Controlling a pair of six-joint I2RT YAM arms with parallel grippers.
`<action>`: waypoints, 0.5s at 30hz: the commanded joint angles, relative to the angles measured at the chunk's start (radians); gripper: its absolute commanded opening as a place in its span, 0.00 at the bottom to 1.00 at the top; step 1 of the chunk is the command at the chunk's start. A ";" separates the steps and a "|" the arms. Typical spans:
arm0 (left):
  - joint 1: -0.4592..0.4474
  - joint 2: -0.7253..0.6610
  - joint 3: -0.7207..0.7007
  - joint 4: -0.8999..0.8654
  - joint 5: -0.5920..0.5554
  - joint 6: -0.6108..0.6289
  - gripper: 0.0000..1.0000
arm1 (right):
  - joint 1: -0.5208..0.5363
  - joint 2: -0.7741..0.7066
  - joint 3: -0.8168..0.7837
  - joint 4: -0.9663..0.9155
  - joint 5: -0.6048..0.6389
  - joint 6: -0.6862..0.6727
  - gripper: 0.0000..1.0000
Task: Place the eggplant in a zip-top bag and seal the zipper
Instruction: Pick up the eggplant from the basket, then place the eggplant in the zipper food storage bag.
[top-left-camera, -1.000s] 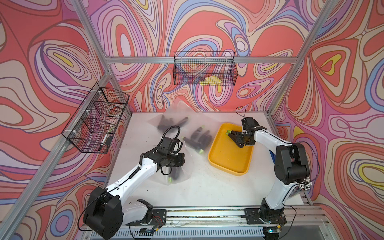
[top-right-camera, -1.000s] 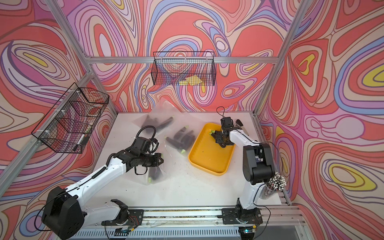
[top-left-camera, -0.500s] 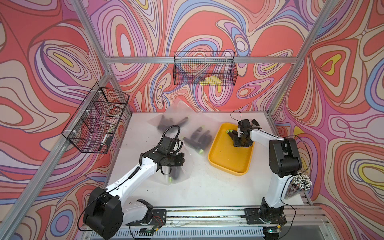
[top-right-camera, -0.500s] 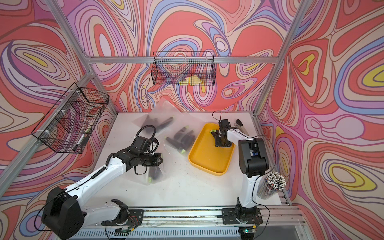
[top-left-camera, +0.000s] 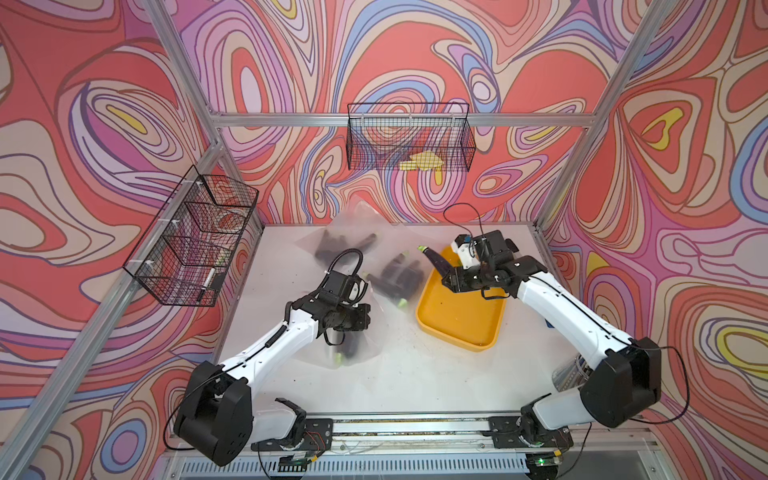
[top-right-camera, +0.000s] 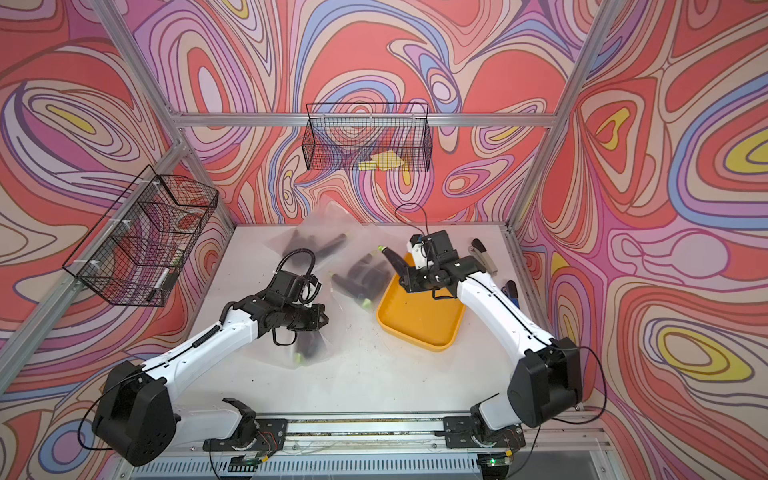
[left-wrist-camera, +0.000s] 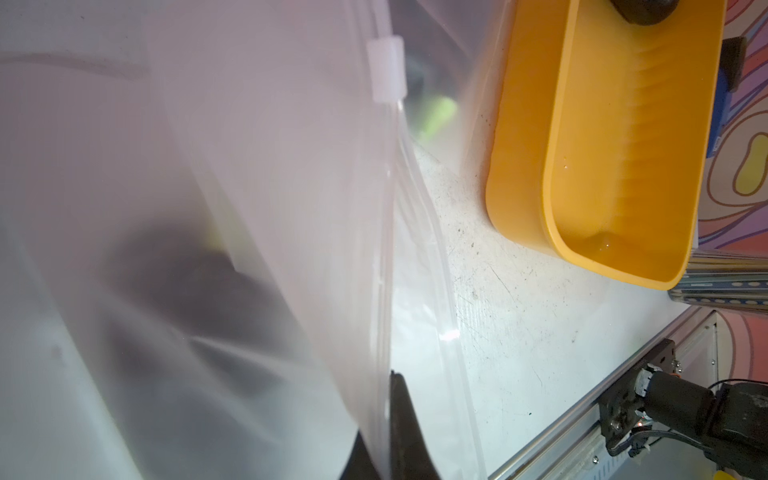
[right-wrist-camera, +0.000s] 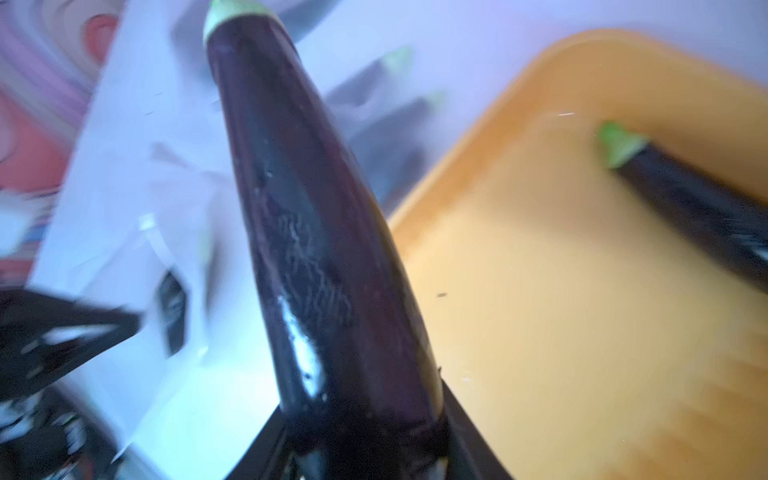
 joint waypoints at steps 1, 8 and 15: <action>0.008 -0.007 0.030 0.019 -0.013 0.009 0.00 | 0.085 -0.045 -0.065 -0.055 -0.170 0.068 0.46; 0.008 -0.047 0.035 0.022 -0.014 -0.001 0.00 | 0.182 -0.020 -0.119 -0.075 -0.212 0.073 0.46; 0.007 -0.063 0.017 0.026 -0.013 -0.016 0.00 | 0.250 0.098 -0.057 -0.073 -0.170 0.099 0.46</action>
